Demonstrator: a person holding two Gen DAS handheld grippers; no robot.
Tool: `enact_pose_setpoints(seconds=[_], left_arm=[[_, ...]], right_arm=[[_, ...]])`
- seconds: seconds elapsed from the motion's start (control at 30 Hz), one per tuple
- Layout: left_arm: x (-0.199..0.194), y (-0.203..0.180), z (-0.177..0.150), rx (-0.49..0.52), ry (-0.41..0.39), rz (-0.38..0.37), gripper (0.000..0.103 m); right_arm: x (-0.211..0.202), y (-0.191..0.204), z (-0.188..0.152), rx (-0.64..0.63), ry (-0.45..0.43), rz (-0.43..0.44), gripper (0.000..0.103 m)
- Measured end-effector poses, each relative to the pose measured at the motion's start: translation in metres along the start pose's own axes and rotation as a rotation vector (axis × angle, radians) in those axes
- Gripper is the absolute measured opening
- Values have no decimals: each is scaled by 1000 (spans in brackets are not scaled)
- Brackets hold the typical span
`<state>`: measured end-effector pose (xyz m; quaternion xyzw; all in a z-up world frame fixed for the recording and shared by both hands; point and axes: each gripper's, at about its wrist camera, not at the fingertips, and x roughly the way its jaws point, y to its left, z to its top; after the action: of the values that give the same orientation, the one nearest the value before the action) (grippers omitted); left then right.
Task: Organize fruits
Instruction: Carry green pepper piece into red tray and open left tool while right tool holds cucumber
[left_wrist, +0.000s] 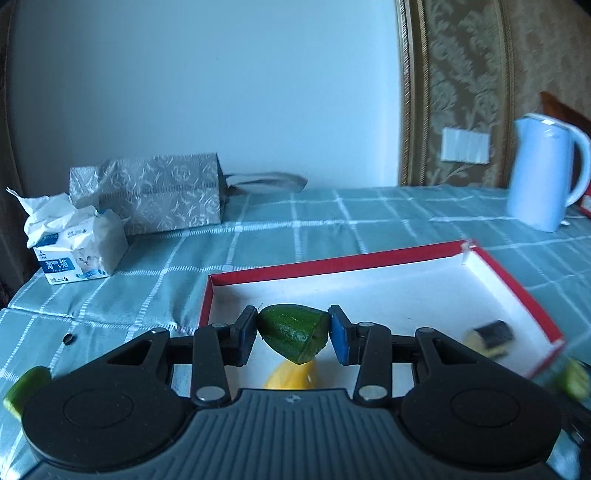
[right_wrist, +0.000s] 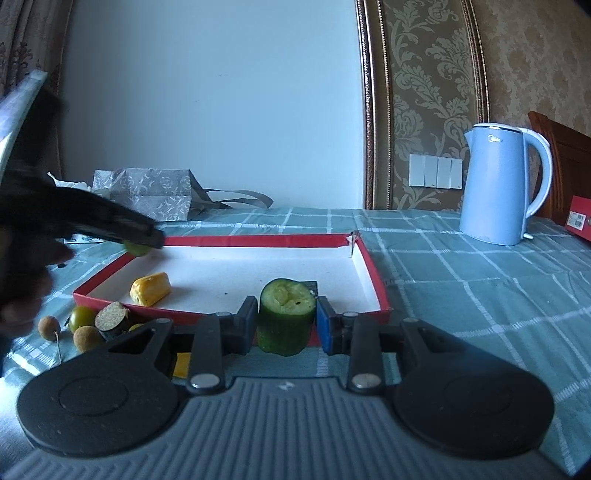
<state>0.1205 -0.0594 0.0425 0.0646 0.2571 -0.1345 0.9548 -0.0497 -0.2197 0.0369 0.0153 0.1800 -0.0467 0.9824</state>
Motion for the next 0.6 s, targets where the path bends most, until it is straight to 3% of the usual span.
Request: enact_pose_setpoints(seconds=[0.23, 0.6], left_arm=[[44, 3, 6, -27, 100, -2, 40], [64, -4, 0, 1, 152, 25, 41]], right_arm=[[-1, 3, 0, -2, 2, 17, 31], [-2, 4, 0, 0, 10, 28, 31]])
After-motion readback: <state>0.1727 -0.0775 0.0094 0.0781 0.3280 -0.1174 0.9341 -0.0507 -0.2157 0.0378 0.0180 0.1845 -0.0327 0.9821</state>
